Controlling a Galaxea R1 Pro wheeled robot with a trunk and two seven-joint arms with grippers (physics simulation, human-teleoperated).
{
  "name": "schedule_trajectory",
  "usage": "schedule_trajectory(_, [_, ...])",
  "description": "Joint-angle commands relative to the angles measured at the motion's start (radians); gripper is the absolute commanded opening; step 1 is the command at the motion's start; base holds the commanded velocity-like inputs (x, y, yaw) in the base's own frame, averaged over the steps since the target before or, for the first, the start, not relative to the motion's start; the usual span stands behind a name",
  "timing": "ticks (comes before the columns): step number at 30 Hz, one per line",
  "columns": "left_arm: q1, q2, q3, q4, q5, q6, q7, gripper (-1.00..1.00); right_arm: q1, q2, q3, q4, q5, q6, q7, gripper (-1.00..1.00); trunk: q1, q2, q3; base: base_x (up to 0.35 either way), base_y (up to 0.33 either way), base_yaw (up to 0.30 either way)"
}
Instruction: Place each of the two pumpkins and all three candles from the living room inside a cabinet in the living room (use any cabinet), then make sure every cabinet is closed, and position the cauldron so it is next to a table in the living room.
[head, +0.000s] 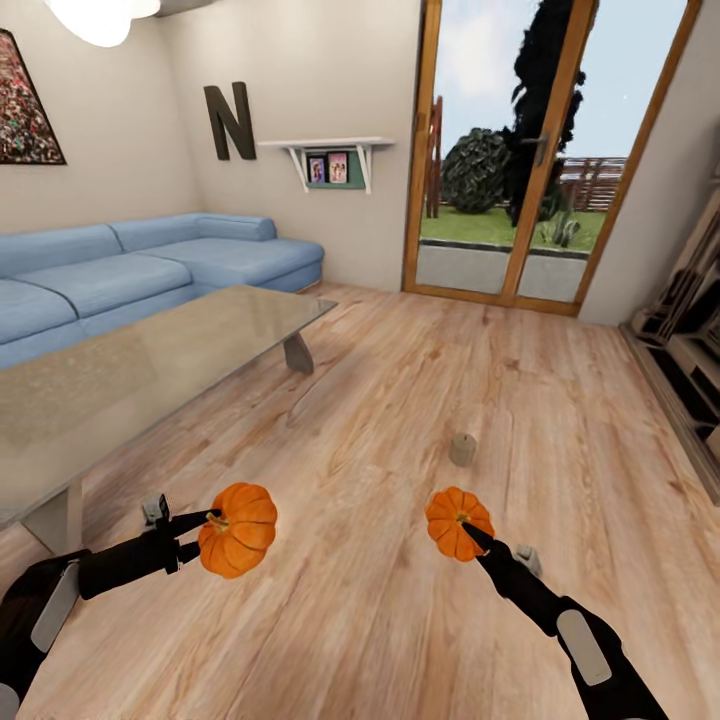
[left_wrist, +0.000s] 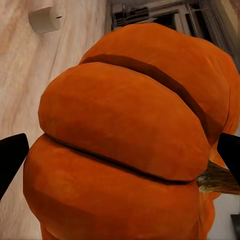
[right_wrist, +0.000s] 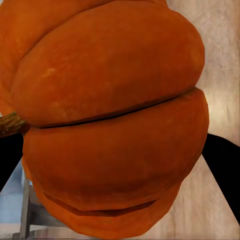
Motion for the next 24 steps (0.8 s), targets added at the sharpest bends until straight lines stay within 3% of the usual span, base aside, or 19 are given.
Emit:
schedule_trajectory(1, [0.0, 0.0, 0.0, 0.0, -0.001, 0.0, 0.001, -1.0, 0.0, 0.0, 0.0, 0.0, 0.001, 0.0, -0.001, -1.0, 0.0, 0.0, 0.003, -0.031, 0.0, 0.19])
schedule_trajectory(4, [0.0, 0.0, 0.0, 0.0, -0.001, -0.001, 0.001, -1.0, 0.0, 0.0, -0.001, 0.002, 0.002, -0.001, -0.001, -1.0, -0.002, 0.001, 0.01, -0.188, 0.0, 0.19])
schedule_trajectory(24, [0.0, -0.003, 0.0, 0.0, -0.001, 0.002, 0.002, -1.0, 0.0, 0.0, -0.009, 0.005, -0.001, -0.001, -0.001, -1.0, -0.078, 0.14, 0.045, -0.11, 0.0, 0.19])
